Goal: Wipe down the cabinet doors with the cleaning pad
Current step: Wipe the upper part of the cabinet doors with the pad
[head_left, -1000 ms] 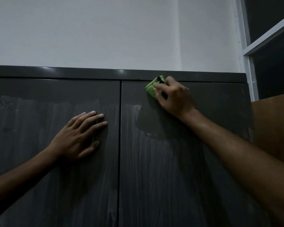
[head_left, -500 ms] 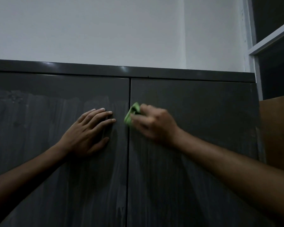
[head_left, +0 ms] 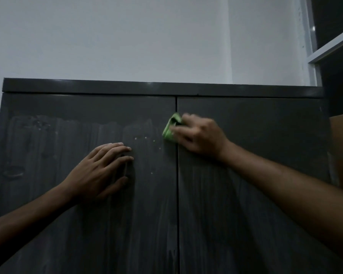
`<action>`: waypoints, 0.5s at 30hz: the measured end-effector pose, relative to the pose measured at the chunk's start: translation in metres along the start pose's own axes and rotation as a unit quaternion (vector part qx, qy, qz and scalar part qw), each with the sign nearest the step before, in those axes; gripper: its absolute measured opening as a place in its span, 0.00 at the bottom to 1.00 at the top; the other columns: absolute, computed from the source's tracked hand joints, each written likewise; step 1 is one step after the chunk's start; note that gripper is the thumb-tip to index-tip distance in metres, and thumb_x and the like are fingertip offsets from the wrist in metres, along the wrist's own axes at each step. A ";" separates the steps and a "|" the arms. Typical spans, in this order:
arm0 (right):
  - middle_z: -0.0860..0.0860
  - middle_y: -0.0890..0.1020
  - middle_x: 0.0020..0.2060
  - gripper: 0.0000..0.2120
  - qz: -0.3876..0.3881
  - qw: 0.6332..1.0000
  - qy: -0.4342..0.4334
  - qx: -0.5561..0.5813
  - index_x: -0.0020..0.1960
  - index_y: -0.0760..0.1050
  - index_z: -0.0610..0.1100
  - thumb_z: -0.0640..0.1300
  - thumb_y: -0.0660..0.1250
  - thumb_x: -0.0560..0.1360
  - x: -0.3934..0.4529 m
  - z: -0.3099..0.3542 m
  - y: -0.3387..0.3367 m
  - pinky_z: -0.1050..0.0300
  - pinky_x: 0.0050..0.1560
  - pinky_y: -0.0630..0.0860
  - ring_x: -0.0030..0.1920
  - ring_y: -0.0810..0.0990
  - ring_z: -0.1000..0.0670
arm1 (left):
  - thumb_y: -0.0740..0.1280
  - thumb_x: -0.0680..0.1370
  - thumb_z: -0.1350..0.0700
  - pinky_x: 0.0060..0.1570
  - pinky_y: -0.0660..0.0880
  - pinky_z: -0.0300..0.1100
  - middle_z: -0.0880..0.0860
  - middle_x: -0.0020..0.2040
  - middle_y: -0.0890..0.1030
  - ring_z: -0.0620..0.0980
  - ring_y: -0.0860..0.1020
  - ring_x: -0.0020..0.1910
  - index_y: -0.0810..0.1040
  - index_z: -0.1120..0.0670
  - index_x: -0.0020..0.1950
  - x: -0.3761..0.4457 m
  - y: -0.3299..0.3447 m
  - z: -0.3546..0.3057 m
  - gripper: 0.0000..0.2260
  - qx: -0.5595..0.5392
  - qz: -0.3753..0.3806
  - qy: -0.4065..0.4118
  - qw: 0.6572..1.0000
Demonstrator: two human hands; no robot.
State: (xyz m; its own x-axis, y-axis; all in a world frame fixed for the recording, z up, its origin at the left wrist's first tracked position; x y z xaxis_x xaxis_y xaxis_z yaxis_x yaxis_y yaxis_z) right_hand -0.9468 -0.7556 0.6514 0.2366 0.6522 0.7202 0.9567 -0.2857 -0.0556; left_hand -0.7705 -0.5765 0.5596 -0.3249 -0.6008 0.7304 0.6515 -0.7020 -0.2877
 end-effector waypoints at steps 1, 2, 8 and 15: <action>0.43 0.81 0.46 0.11 -0.040 0.996 0.084 -0.015 0.56 0.85 0.46 0.49 0.67 0.81 0.013 -0.018 -0.006 0.49 0.33 0.79 0.39 0.81 0.42 | 0.60 0.83 0.40 0.71 0.71 0.62 0.59 0.74 0.74 0.61 0.70 0.76 0.73 0.53 0.72 -0.003 -0.001 0.002 0.24 -0.003 0.002 -0.003 1.000; 0.43 0.80 0.46 0.11 -0.059 0.986 0.158 -0.017 0.56 0.84 0.46 0.49 0.67 0.81 0.018 -0.028 -0.007 0.48 0.34 0.80 0.40 0.81 0.42 | 0.59 0.83 0.40 0.71 0.71 0.62 0.59 0.74 0.74 0.61 0.70 0.76 0.73 0.53 0.72 -0.005 -0.002 0.003 0.24 -0.005 0.001 -0.005 1.000; 0.44 0.80 0.45 0.12 0.068 0.991 -0.114 0.030 0.54 0.83 0.46 0.50 0.63 0.84 -0.013 0.066 0.027 0.51 0.31 0.75 0.37 0.77 0.46 | 0.54 0.86 0.39 0.71 0.69 0.59 0.61 0.73 0.75 0.62 0.71 0.74 0.77 0.56 0.71 -0.021 -0.010 0.010 0.26 0.005 -0.017 0.012 1.000; 0.42 0.80 0.47 0.10 -0.067 0.981 0.180 0.000 0.56 0.84 0.45 0.48 0.66 0.81 0.030 0.023 0.017 0.47 0.34 0.79 0.40 0.80 0.41 | 0.59 0.82 0.40 0.78 0.60 0.56 0.59 0.79 0.69 0.59 0.64 0.80 0.68 0.53 0.79 -0.044 0.003 0.030 0.28 0.002 0.003 0.004 1.000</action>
State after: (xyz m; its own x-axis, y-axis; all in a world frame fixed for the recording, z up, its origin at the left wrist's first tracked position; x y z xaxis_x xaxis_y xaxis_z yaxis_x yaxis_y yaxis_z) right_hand -0.9193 -0.7244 0.6563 0.0339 0.3936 0.9187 0.9750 -0.2151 0.0562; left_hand -0.7334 -0.5407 0.5455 -0.3256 -0.6082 0.7239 0.6567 -0.6963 -0.2896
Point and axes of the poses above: each hand's wrist, its own x-axis towards the middle knuckle, its own y-axis out of the palm, z = x × y, the point moved 7 cm from there along x, towards the middle knuckle
